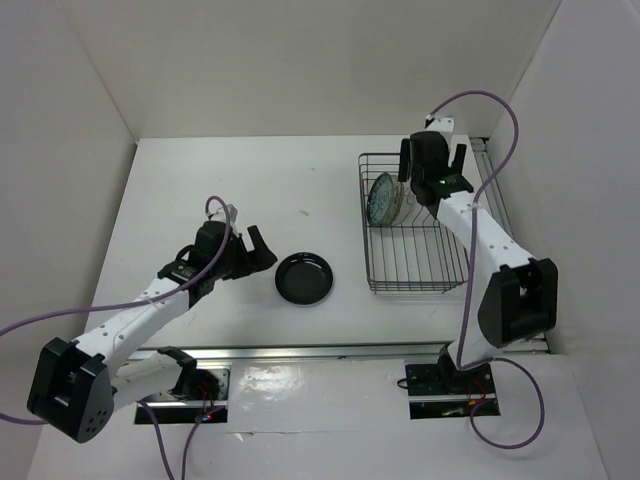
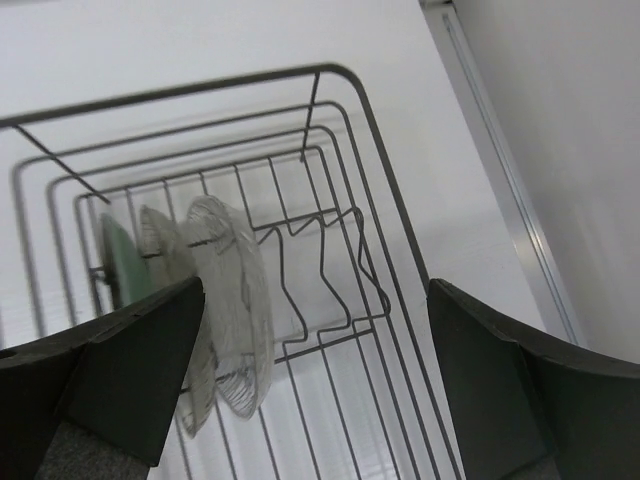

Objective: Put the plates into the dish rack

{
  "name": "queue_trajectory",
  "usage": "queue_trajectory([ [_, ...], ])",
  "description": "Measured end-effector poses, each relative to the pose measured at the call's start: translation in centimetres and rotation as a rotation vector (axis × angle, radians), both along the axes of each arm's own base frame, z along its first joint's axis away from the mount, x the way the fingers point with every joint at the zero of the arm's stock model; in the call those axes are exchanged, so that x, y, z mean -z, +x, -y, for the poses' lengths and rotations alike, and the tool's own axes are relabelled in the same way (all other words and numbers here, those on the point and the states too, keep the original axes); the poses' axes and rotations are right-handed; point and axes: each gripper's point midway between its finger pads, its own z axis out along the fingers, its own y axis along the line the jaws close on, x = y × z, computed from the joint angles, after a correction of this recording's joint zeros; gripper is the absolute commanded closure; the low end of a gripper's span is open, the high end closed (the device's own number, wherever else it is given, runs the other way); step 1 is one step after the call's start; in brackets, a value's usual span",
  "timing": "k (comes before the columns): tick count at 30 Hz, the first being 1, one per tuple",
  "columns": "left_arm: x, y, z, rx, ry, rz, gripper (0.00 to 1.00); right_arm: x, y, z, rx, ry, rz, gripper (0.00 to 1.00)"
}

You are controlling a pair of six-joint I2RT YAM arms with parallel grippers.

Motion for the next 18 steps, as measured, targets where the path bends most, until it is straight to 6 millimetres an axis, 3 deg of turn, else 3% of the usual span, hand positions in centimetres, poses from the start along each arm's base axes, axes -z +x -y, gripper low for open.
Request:
queue_trajectory([
  [7,1.6,0.3,1.1,0.041,-0.021,-0.026,0.03,-9.2,-3.5,-3.0,-0.109,0.111,0.217,0.00],
  [9,2.6,0.4,1.4,0.050,-0.022,-0.043,0.04,-11.0,-4.7,-4.0,-0.163,0.154,0.272,0.00],
  [13,5.2,0.2,1.5,0.055,-0.010,-0.093,0.05,-12.0,-6.8,-6.2,-0.266,0.217,0.307,0.00],
  [18,7.8,-0.1,1.5,0.058,0.007,-0.149,0.10,-12.0,-7.8,-9.6,-0.378,0.264,0.298,0.00],
])
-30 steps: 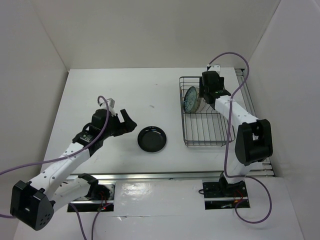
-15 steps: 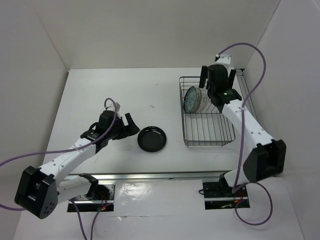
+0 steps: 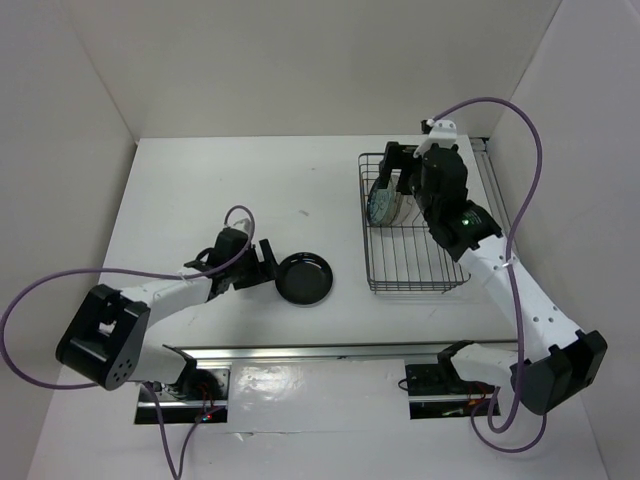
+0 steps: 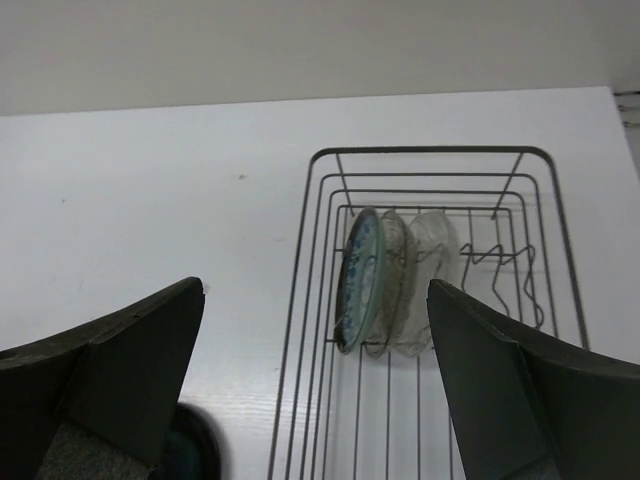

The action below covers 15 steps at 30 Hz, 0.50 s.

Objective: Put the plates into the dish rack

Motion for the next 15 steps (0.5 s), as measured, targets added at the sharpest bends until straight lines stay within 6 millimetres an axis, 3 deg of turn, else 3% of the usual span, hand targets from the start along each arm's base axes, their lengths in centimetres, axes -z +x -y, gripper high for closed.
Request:
queue_trajectory([
  [6,0.6,1.5,1.3,0.022,-0.034,0.021,0.14,1.1,-0.7,-2.6,-0.099,0.017,-0.013,0.00],
  [15,0.7,2.7,2.9,0.055,-0.077,0.043,0.27,2.1,-1.0,-3.5,-0.133,0.020,-0.030,0.00],
])
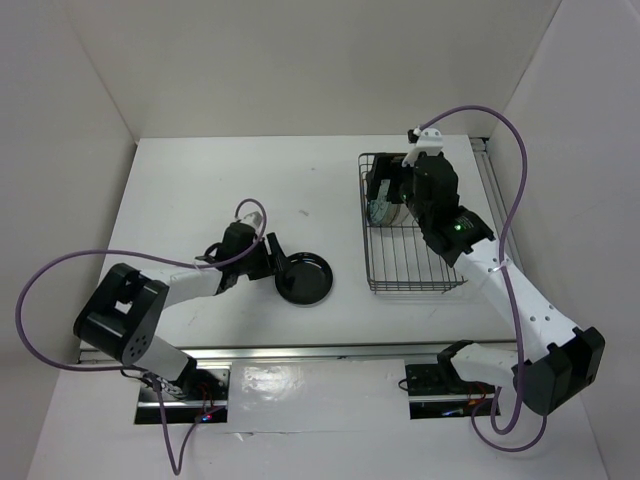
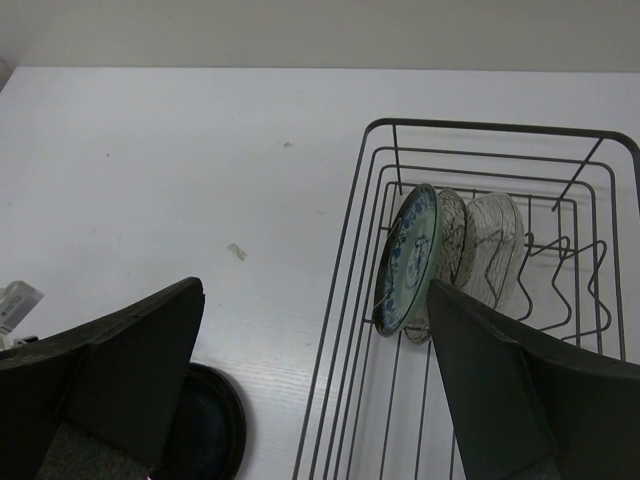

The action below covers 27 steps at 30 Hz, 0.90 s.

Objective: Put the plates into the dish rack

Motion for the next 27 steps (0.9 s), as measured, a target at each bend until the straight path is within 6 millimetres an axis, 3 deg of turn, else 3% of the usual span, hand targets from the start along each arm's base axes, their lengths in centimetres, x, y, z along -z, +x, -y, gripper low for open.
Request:
queue_trajectory([
  [2,0.1,0.1,0.1,-0.001,-0.007,-0.002,0.36,0.0,0.0,0.0,0.000,0.000,0.000,0.00],
  [4,0.3,0.0,0.2,-0.007,-0.013,-0.014,0.36,0.0,-0.1,-0.1,-0.003,0.000,0.000,0.00],
  [6,0.3,0.0,0.3,-0.002,-0.019,-0.013,0.44,0.0,-0.1,-0.3,-0.006,0.002,0.000,0.00],
  [8,0.5,-0.1,0.4,0.001,-0.020,-0.024,0.46,0.0,-0.1,-0.3,-0.006,0.003,0.000,0.00],
  [9,0.6,-0.2,0.4,0.005,-0.022,-0.025,0.55,0.0,-0.1,-0.3,-0.007,0.003,0.000,0.00],
  [10,0.7,-0.2,0.4,0.008,-0.020,-0.026,0.71,0.0,-0.1,-0.3,-0.006,0.003,0.000,0.00],
  [12,1.1,-0.6,0.3,0.004,-0.016,-0.047,0.75,0.0,-0.1,-0.3,-0.006,0.003,0.000,0.00],
  [13,1.3,-0.8,0.3,0.006,-0.017,-0.055,0.97,0.0,-0.1,-0.3,-0.005,0.003,0.000,0.00],
  [14,1.3,-0.8,0.4,0.006,-0.025,-0.060,1.00,0.0,-0.1,-0.3,-0.004,0.003,0.000,0.00],
  [23,0.3,-1.1,0.5,0.005,-0.047,-0.041,1.00,-0.1,-0.2,-0.7,-0.022,0.007,0.003,0.00],
  [27,-2.7,-2.3,-0.4,-0.002,-0.058,0.027,1.00,0.0,-0.7,-2.8,-0.142,0.026,0.016,0.00],
])
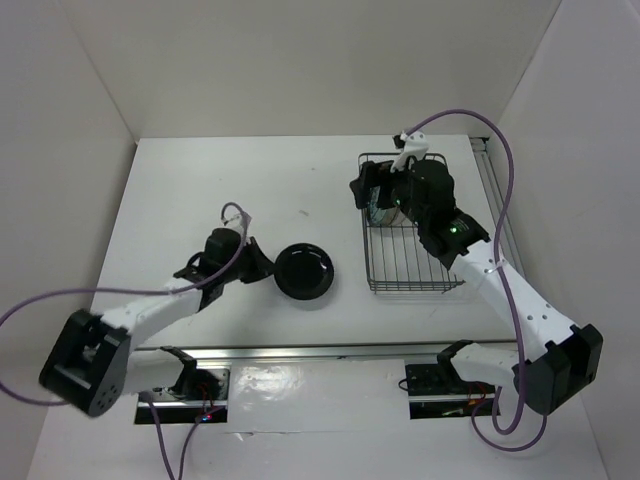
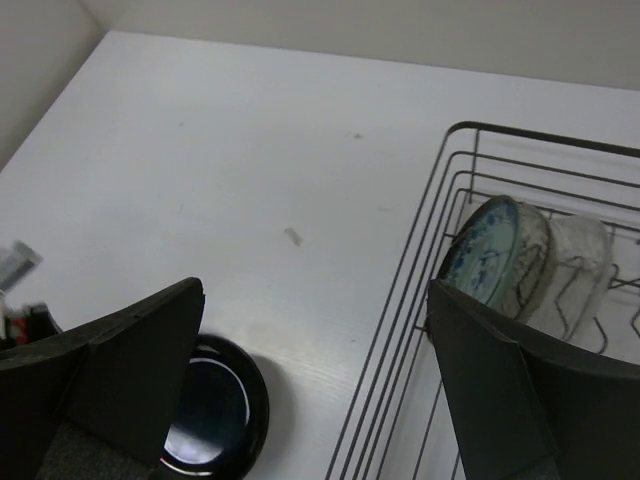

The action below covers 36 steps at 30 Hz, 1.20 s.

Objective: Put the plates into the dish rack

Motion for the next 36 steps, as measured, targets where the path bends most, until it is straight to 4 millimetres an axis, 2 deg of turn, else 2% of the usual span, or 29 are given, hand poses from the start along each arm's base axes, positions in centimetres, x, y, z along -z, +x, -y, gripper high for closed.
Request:
queue_trajectory([
  [2,-3.3,-0.3,-0.3,0.007,-0.022,0.097,1.00,0.6,-0.5,-1.2,-0.077,-0.001,-0.009,0.00],
  [6,-11.3,-0.7,-0.5,0.030,-0.098,0.341,1.00,1.6,-1.7,-3.7,-0.241,-0.004,-0.020,0.00],
  [7,-12.9,-0.8,-0.5,0.038,-0.114,0.388,1.00,1.9,-2.1,-4.3,-0.282,-0.002,-0.024,0.00],
  [9,-14.6,-1.2,-0.5,0.047,-0.135,0.444,1.00,3.0,-2.9,-5.5,-0.359,-0.003,-0.044,0.00],
  [11,-15.1,-1.5,-0.4,0.057,-0.143,0.461,1.00,4.3,-3.6,-6.4,-0.413,-0.006,-0.072,0.02],
  [17,-14.8,-1.8,-0.2,0.085,-0.136,0.456,1.00,7.2,-6.2,-8.5,-0.549,0.001,-0.147,0.06],
  [21,-14.6,-1.9,0.0,0.097,-0.138,0.447,1.00,8.6,-7.4,-9.2,-0.593,0.001,-0.178,0.19],
  [22,-14.6,-1.9,0.1,0.100,-0.140,0.449,1.00,9.1,-7.6,-9.3,-0.601,0.001,-0.189,0.31],
  [24,-14.8,-1.9,0.1,0.104,-0.145,0.455,1.00,10.1,-7.9,-9.5,-0.610,0.003,-0.213,0.46],
  [28,-14.7,-2.0,0.2,0.111,-0.147,0.458,1.00,11.4,-8.6,-10.0,-0.641,0.033,-0.259,0.55],
  [29,-14.5,-2.0,0.2,0.111,-0.146,0.454,1.00,11.4,-8.6,-10.2,-0.650,0.041,-0.264,0.63],
  [30,-14.4,-2.0,0.2,0.110,-0.144,0.453,1.00,11.4,-8.7,-10.4,-0.660,0.049,-0.264,0.84],
  [31,-14.3,-2.0,0.2,0.110,-0.145,0.452,1.00,11.3,-8.8,-10.6,-0.670,0.053,-0.264,0.98],
  [33,-13.6,-2.0,-0.1,0.118,-0.116,0.447,1.00,11.0,-8.6,-10.7,-0.654,0.080,-0.268,1.00],
  [34,-13.4,-2.0,0.0,0.119,-0.112,0.442,0.86,11.1,-8.5,-10.6,-0.644,0.082,-0.274,1.00],
  [36,-13.1,-1.8,0.0,0.115,-0.106,0.433,0.49,11.3,-8.4,-10.5,-0.621,0.085,-0.289,1.00],
])
